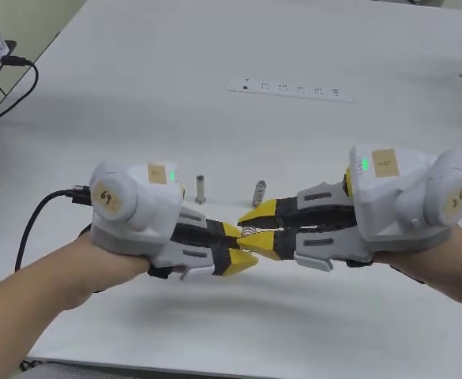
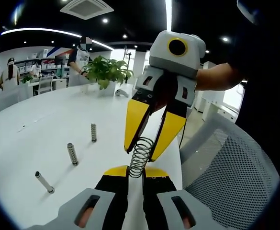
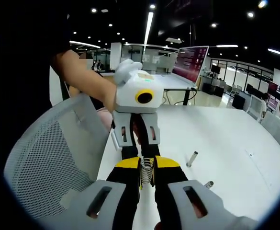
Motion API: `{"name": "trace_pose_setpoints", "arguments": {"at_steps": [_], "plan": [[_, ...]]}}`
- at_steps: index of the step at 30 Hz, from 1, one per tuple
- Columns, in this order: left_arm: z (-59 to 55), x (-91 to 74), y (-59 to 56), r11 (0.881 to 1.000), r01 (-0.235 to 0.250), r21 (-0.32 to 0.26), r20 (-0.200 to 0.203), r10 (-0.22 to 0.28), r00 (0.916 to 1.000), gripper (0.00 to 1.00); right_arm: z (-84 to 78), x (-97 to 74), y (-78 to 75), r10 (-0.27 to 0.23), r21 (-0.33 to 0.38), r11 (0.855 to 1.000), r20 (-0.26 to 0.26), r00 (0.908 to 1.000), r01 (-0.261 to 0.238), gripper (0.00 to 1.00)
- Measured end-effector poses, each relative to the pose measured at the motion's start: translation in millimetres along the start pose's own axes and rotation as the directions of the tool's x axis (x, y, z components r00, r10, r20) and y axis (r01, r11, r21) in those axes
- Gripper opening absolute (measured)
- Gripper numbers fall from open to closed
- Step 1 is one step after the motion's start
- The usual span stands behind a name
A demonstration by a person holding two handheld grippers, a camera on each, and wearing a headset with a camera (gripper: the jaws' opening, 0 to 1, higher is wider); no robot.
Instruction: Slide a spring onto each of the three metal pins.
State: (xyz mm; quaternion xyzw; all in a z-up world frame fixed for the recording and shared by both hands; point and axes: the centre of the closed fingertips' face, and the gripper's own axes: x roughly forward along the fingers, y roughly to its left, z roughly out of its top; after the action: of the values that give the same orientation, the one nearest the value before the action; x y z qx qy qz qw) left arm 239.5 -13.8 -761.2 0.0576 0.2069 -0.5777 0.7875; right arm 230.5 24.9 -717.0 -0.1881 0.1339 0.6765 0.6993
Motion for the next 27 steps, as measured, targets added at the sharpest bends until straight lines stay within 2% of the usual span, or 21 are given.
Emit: {"name": "trace_pose_setpoints", "arguments": {"at_steps": [7, 13, 17, 24, 27], "plan": [[-0.2, -0.9, 0.6, 1.0, -0.001, -0.008, 0.002, 0.001, 1.0, 0.02, -0.3, -0.9, -2.0, -0.018, -0.01, 1.0, 0.008, 0.9998, 0.018, 0.08], [-0.7, -0.8, 0.1, 1.0, -0.001, -0.014, 0.001, 0.001, 1.0, 0.02, -1.1, -1.1, -1.9, -0.029, 0.016, 0.999, 0.021, 0.9994, 0.028, 0.08], [-1.2, -0.1, -1.8, 1.0, 0.006, -0.017, -0.002, -0.006, 1.0, 0.02, -1.1, 0.1, 1.3, -0.033, -0.004, 0.999, 0.017, 0.9993, 0.034, 0.08], [-1.6, -2.9, 1.5, 1.0, -0.001, -0.024, 0.003, 0.001, 1.0, 0.02, 0.5, 1.3, -0.4, -0.051, 0.002, 0.999, 0.028, 0.9983, 0.051, 0.08], [0.3, -4.9, 4.3, 1.0, -0.011, -0.025, 0.014, 0.011, 0.9998, 0.02, 2.5, 1.3, -1.8, -0.058, -0.02, 0.998, 0.028, 0.9979, 0.058, 0.07]]}}
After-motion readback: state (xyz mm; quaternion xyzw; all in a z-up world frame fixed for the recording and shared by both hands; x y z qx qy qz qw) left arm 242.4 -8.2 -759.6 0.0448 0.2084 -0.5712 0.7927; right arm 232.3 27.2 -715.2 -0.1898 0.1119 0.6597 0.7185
